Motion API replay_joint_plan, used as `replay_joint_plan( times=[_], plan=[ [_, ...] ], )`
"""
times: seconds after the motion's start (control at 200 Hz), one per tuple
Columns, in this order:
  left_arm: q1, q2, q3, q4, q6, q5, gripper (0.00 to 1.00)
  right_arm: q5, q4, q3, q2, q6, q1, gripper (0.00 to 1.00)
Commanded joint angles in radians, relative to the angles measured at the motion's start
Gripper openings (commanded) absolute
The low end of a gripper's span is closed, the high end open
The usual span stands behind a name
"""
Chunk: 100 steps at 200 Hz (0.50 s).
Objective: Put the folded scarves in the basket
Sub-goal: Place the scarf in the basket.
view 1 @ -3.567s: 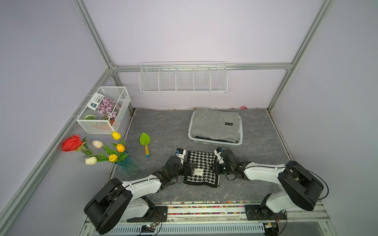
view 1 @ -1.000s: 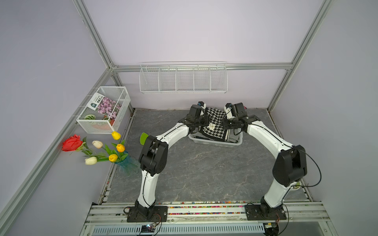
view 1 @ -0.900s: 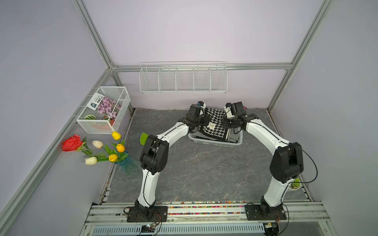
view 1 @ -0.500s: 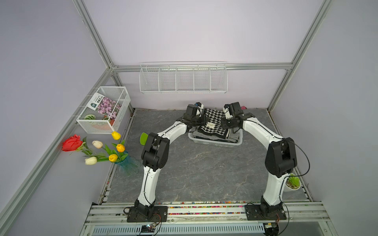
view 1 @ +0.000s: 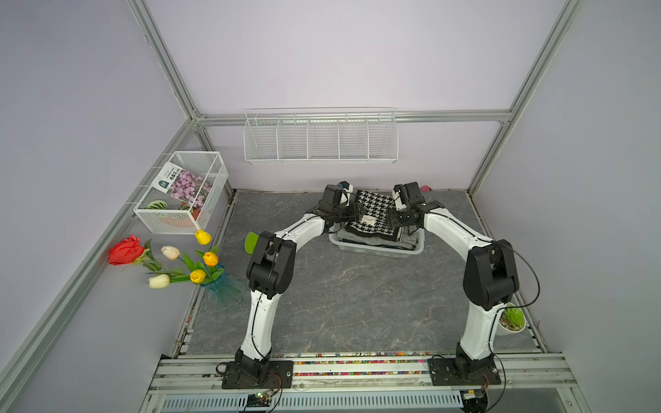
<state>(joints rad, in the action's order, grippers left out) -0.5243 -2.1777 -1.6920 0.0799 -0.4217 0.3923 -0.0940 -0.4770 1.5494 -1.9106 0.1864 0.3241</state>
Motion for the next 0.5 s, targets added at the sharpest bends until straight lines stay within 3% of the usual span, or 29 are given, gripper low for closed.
replay_joint_plan(
  times=[0.0, 0.1, 0.12, 0.135, 0.15, 0.495],
  plan=[
    [0.003, 0.085, 0.048, 0.003, 0.003, -0.058, 0.49, -0.045, 0.067, -0.098, 0.095, 0.02, -0.002, 0.98],
    [0.002, 0.133, 0.091, -0.007, -0.006, -0.075, 0.56, -0.033, 0.085, -0.145, 0.149, 0.019, 0.0, 0.98],
    [0.003, 0.143, 0.098, -0.009, -0.007, -0.075, 0.69, -0.038, 0.081, -0.149, 0.157, 0.018, 0.001, 0.98],
    [0.003, 0.15, 0.106, -0.011, -0.009, -0.076, 0.92, -0.044, 0.078, -0.152, 0.163, 0.018, 0.002, 0.98],
    [0.003, 0.154, 0.111, -0.011, -0.011, -0.077, 0.99, -0.051, 0.076, -0.157, 0.17, 0.018, 0.003, 0.98],
    [-0.02, 0.439, 0.333, 0.013, 0.014, -0.181, 1.0, -0.122, 0.085, -0.373, 0.439, 0.008, 0.04, 0.98]
  ],
)
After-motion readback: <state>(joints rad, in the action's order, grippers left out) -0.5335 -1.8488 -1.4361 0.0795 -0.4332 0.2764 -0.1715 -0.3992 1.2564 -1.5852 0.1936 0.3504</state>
